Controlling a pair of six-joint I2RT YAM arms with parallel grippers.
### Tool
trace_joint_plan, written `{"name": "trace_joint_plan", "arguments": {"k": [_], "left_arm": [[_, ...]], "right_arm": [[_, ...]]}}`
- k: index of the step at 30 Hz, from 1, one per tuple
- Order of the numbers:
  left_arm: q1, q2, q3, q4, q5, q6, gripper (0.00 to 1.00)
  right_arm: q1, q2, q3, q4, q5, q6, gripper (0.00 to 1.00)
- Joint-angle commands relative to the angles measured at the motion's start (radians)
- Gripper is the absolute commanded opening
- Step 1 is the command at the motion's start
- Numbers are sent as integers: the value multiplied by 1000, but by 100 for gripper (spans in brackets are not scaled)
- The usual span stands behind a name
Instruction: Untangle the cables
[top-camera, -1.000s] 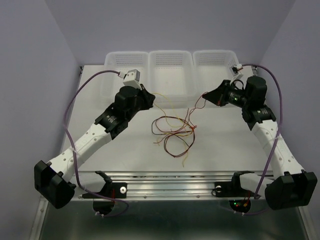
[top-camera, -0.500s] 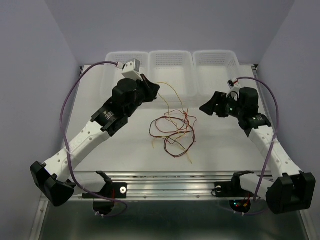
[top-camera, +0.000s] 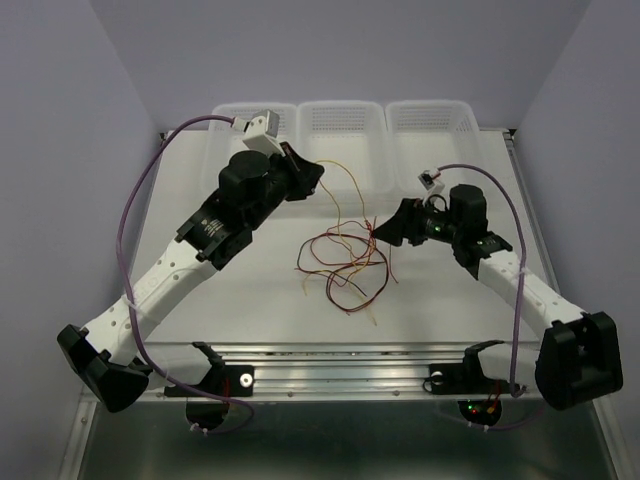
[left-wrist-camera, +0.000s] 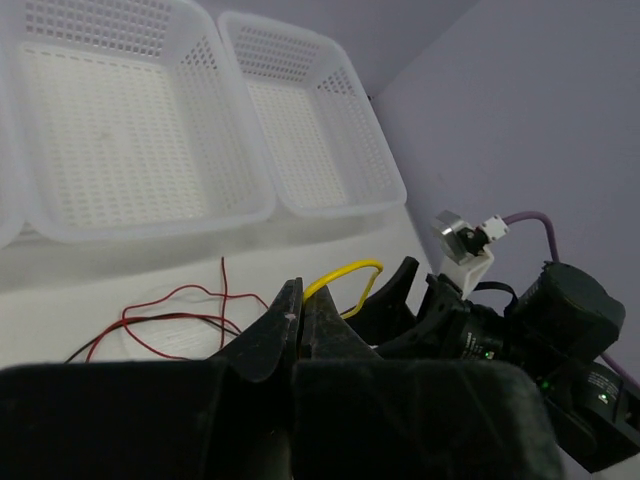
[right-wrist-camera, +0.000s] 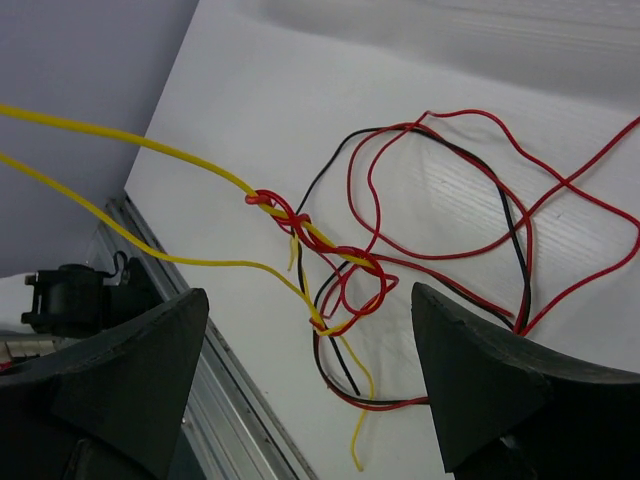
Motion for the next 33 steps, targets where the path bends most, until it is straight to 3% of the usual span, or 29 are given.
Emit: {"name": "trace_joint_plan", "arguments": {"k": [1,4,7,9,10,11,12,13,17,22,25,31,33], "left_arm": [[3,-35,49,30,42,-12,0],[3,-43,54,27,47,-11,0],[3,-49,66,29,47,-12,0],[3,-49,77,29,56,-14,0],[3,-46,89,27,56,-12,0],[3,-40,106,18,50,-6,0],[3,-37,118,10,39,-3,0],[3,-34,129,0,21,5,0],[7,0,174,-91,-248,8,0],[61,25,180,-152,-387,9,0],[78,20,163,-159,-436,26,1],[133,72,146,-350,-640,-38,10],[179,106,145,-449,-724,-114,11]], "right_arm": [[83,72,-2,162,47,27,87],[117,152,15,146,223,20,86],[117,227,15,158,259,17,82],[128,258,24,162,236,23,65],[140,272,24,171,223,38,51],[140,269,30,187,187,43,16],[152,258,44,176,178,44,5],[152,240,64,158,182,37,1],[152,69,254,-113,340,-38,1],[152,-73,484,-230,357,-66,1],[152,-91,585,-264,339,-72,1],[152,-73,754,-416,319,-95,1],[152,-82,794,-481,409,-121,1]]}}
